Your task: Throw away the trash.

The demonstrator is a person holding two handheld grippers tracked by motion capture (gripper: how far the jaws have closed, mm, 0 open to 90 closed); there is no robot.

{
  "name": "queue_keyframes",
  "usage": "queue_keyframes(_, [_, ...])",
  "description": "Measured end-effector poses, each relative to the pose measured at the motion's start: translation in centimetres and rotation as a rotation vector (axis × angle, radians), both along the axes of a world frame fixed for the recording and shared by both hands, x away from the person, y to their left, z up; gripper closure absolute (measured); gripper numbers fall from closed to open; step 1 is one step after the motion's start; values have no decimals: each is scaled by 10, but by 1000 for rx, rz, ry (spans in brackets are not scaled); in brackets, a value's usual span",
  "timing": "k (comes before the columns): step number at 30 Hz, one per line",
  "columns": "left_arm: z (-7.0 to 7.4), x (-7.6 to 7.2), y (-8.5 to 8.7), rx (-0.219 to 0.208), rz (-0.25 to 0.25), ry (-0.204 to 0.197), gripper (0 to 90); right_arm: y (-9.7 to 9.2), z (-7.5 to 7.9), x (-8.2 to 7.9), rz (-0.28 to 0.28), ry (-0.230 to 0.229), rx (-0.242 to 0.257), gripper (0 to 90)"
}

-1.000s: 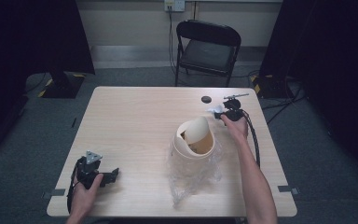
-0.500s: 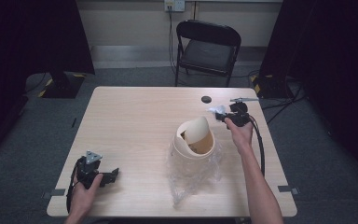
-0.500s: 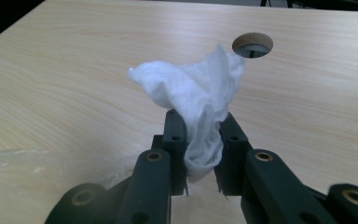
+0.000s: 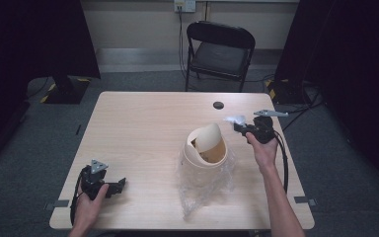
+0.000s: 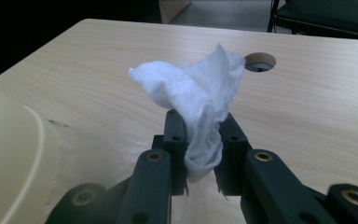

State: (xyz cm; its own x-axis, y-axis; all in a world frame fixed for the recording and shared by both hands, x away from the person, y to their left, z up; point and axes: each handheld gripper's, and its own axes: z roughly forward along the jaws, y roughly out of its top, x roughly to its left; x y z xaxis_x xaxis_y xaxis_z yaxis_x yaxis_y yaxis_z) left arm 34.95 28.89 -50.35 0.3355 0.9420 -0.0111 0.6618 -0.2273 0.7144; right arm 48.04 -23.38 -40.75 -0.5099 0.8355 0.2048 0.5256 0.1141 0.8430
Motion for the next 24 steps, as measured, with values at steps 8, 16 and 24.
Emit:
queue_keyframes(8, [0, 0, 0, 1, -1, 0, 0, 0, 15, -24, 18, -21, 1, 780])
queue_keyframes(16, [0, 0, 0, 0, 0, 1, 0, 5, 38, -59, 85, -38, 6, 780])
queue_keyframes(24, [0, 0, 0, -1, 0, 0, 0, 4, 39, -86, 110, -22, -25, 780])
